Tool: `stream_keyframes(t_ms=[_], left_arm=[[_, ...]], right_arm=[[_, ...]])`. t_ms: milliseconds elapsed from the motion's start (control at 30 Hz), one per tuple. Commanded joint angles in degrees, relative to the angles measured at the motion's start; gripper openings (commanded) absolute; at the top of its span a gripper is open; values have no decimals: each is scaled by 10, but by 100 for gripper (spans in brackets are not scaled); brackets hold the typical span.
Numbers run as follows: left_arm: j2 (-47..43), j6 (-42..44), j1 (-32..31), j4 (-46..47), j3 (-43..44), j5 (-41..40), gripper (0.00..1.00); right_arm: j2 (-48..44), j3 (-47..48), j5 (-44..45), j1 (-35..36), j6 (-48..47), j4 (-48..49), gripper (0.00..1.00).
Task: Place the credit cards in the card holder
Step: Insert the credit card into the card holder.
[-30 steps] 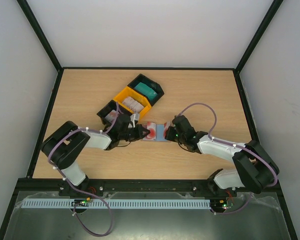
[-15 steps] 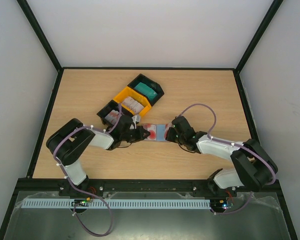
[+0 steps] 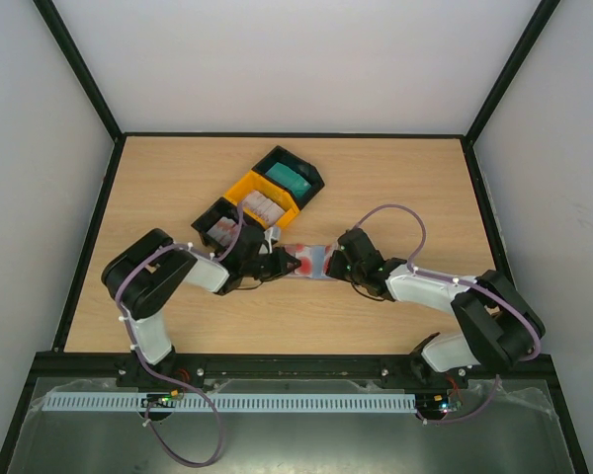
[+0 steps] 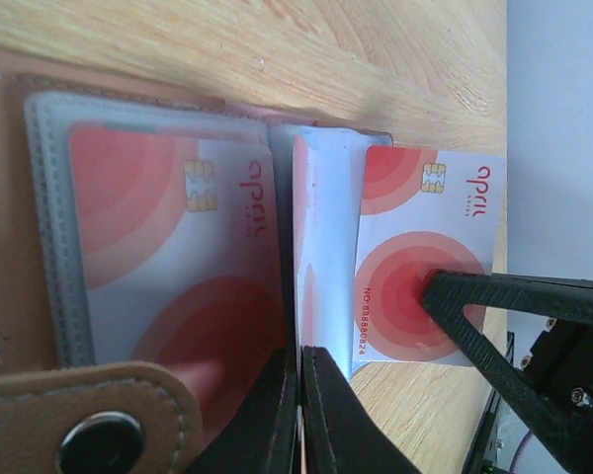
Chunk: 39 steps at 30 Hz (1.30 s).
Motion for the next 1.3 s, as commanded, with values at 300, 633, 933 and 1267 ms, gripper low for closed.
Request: stream_keyframes(t_ms=[300,633,933,1267], left_arm=[[1,-9,-8,29,10,32,5],[22,-25,-7,55,17,18,5],[37,-44,-8,60,24,19,5],[28,-63,-12,61,5,-25,2]], right_arm=[[-1,8,38,0,5,-52,2],[-6,7,36,0,3,-55,2],[-5,1,36,1,5,-48,2],[-23,-1,46,0,10,-55,2]])
